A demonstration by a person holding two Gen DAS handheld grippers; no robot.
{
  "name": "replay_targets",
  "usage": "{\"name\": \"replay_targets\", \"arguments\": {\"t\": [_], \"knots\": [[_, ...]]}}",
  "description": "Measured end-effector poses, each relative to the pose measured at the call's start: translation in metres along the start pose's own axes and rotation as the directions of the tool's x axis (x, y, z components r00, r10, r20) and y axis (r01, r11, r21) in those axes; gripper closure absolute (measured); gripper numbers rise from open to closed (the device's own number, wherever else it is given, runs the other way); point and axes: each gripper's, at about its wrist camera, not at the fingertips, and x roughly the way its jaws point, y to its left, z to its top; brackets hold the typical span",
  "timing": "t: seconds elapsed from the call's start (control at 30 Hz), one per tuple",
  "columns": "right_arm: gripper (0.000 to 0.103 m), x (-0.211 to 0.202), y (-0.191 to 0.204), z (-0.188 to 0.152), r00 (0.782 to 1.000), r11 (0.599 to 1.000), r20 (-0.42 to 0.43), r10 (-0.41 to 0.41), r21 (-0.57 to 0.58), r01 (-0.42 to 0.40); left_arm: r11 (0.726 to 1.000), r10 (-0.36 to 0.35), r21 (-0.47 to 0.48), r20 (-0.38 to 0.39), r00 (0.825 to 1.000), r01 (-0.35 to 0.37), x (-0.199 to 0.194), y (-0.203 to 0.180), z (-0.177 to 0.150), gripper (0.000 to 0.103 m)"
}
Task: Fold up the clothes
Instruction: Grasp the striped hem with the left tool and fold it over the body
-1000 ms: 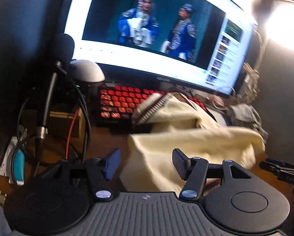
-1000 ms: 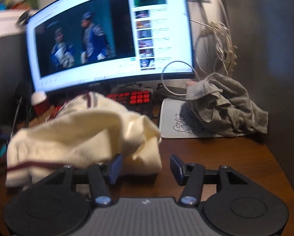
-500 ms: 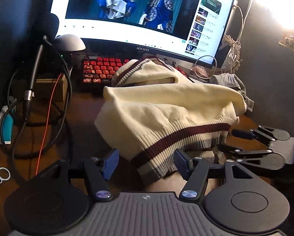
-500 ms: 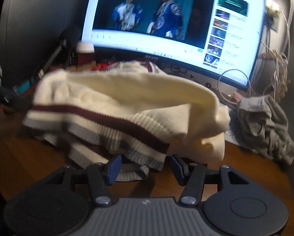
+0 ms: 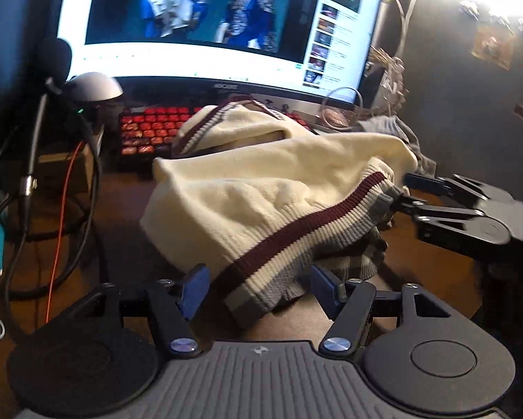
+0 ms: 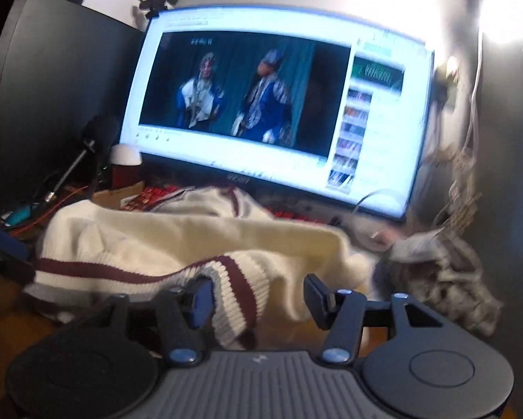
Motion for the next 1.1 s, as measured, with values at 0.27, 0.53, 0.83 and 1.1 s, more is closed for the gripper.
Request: {"name": "replay_targets", "arguments": {"t": [0.27,0.53,0.83,1.1], "knots": [[0.100,0.013,0.015,-0.003,1.000,0.998,0.009,0.001,-0.059,-0.001,0.995,0.002,0.103,0.035,0.999,-0.005,0.004,-0.022,0.005,0.040],[0.100,-0.012,-0.029,0.025,0.980,0.932,0.090,0.179,0.305,-0.198,0.960,-0.058,0.280,0.161,0.985,0.011,0.014,-0.070,0.008,0.027],[0.100,-0.053,-0.042,0.030,0.972,0.920,0.158,0.174,0.325,-0.218,0.869,0.258,0.329,0.334,0.907,-0.369,0.032,-0.092,0.006,0.028],[0.101,-0.101,-0.063,0.009,0.969,0.905,0.224,0.099,0.385,-0.182,0.932,0.312,0.092,0.294,0.903,-0.351,-0.014,-0.040,-0.002,0.029]]}}
